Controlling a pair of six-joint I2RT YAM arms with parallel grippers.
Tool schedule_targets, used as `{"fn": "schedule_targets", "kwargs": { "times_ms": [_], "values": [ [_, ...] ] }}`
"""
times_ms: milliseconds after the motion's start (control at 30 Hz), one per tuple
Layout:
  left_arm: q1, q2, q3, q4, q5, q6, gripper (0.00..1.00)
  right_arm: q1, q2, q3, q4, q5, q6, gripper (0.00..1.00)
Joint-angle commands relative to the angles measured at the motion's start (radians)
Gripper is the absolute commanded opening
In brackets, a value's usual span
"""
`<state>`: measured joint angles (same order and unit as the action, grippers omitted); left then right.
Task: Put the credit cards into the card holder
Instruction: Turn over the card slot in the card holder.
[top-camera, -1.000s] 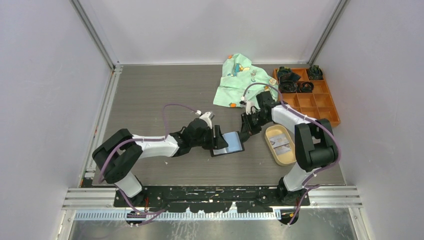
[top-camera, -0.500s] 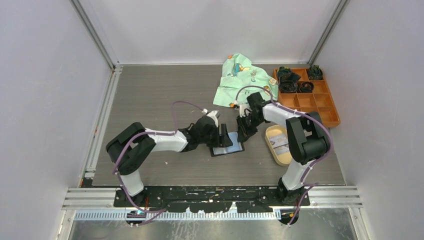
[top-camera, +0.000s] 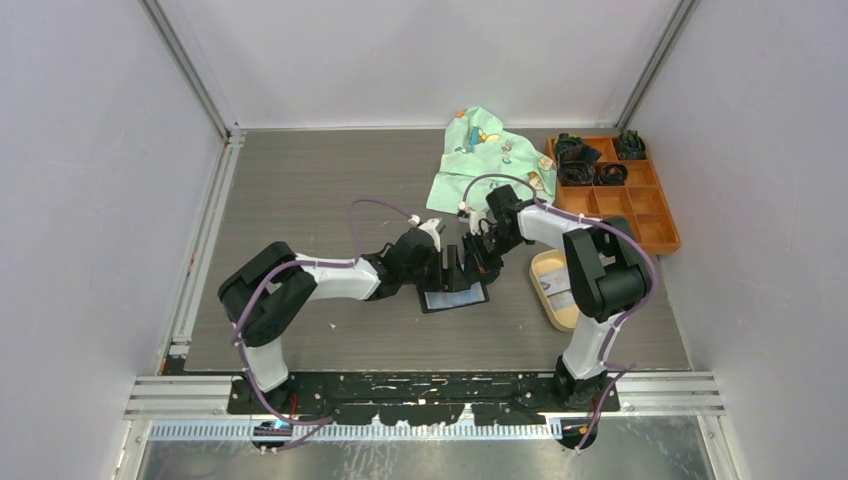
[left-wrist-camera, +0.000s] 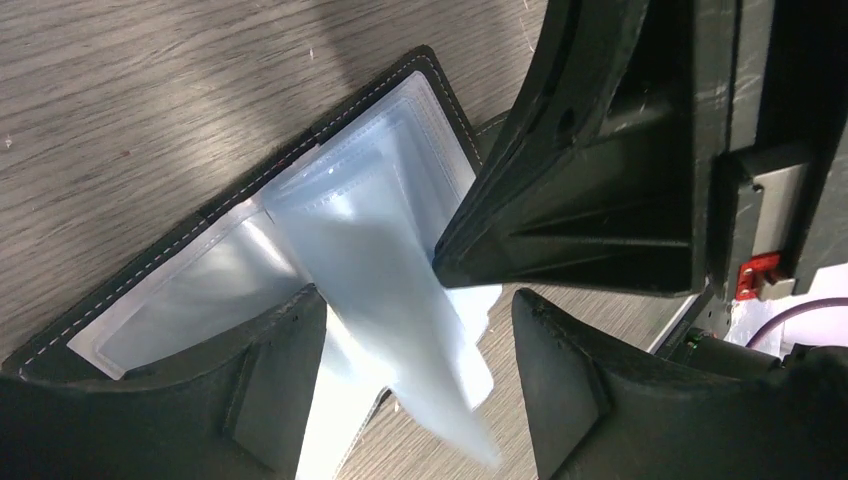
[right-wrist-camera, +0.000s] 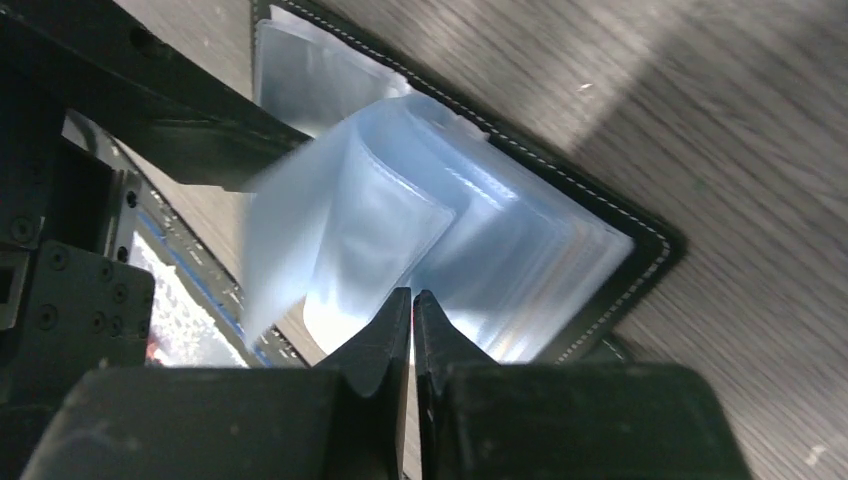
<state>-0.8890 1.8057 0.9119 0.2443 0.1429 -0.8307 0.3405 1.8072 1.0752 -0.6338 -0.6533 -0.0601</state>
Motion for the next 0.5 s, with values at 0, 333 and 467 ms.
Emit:
{"fn": "schedule_targets", "kwargs": {
  "times_ms": [0,333,467],
  "values": [
    [-0.004,0.024,0.016,-0.056,-0.010,0.022,0.69,0.008,0.025,0.040,0.003,-0.141,0.033,0.11],
    [0.002,0.007,-0.043,-0.030,-0.046,0.008,0.40,-0.023,0.010,0.073,-0.024,-0.194,0.030,0.25],
    [0.017,-0.006,-0.071,-0.012,-0.043,0.001,0.27,-0.052,-0.087,0.044,-0.010,-0.027,-0.001,0.28]
  ]
}}
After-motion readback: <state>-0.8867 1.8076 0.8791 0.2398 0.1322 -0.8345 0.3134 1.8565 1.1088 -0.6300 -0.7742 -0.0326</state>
